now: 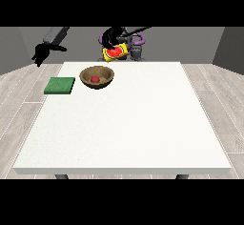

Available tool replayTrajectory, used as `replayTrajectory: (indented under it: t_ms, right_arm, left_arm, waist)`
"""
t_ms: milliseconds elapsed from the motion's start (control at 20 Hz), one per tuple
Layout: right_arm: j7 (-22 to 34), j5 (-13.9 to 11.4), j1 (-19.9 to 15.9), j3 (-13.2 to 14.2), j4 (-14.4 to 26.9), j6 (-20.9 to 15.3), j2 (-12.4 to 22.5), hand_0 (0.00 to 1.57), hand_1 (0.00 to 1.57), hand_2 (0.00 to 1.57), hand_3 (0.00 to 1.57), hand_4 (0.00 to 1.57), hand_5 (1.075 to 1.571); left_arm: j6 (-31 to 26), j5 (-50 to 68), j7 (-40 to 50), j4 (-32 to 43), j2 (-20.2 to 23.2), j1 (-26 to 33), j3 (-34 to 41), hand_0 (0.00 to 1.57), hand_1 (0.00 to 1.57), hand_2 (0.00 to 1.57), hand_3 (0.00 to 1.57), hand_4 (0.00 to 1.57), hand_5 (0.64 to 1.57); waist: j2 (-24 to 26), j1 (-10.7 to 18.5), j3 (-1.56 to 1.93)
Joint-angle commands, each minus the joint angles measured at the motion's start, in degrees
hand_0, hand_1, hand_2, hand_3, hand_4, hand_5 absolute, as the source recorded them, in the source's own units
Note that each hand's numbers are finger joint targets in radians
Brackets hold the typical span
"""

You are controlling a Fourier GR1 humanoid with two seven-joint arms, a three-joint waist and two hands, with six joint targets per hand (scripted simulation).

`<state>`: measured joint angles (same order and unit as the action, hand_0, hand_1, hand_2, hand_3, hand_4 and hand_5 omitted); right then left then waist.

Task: Pick the cup and pour the ball into the bowl, then pick the bowl and place it on the pad

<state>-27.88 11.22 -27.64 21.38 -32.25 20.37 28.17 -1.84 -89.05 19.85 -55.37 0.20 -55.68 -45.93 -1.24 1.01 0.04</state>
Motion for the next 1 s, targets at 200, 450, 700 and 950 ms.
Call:
replayTrajectory:
  t_ms: [200,450,700,950]
  right_arm:
    - [4.6,1.9,0.4,0.3,1.1,1.8,-1.1,0.00,0.00,0.00,0.00,0.47,1.558]
    - [4.6,2.7,1.7,1.5,0.9,0.8,-0.2,0.00,0.00,0.00,0.00,0.47,1.558]
    - [4.8,2.5,0.5,1.2,-1.4,-3.6,-2.7,0.00,0.00,0.00,0.00,0.30,1.559]
    - [4.6,3.6,-1.4,0.6,-3.8,-1.2,-4.1,0.00,0.00,0.00,0.00,0.31,1.569]
  left_arm:
    - [7.3,7.9,-1.4,-5.8,1.1,6.6,11.0,0.00,0.00,1.57,1.57,1.32,1.364]
    - [16.5,18.9,-3.8,-11.5,5.6,11.0,23.3,0.40,0.40,1.57,1.57,1.00,1.570]
    - [16.6,36.9,-13.8,-12.8,5.9,16.0,33.2,1.27,1.27,1.57,1.57,0.97,1.554]
    - [17.9,51.5,-21.3,-12.9,3.5,17.4,42.2,1.08,1.08,1.09,0.91,0.82,1.549]
  waist:
    - [-0.2,3.7,-0.17]
    - [-0.4,7.8,-0.22]
    - [-3.7,8.2,-0.35]
    - [-10.5,5.7,-0.30]
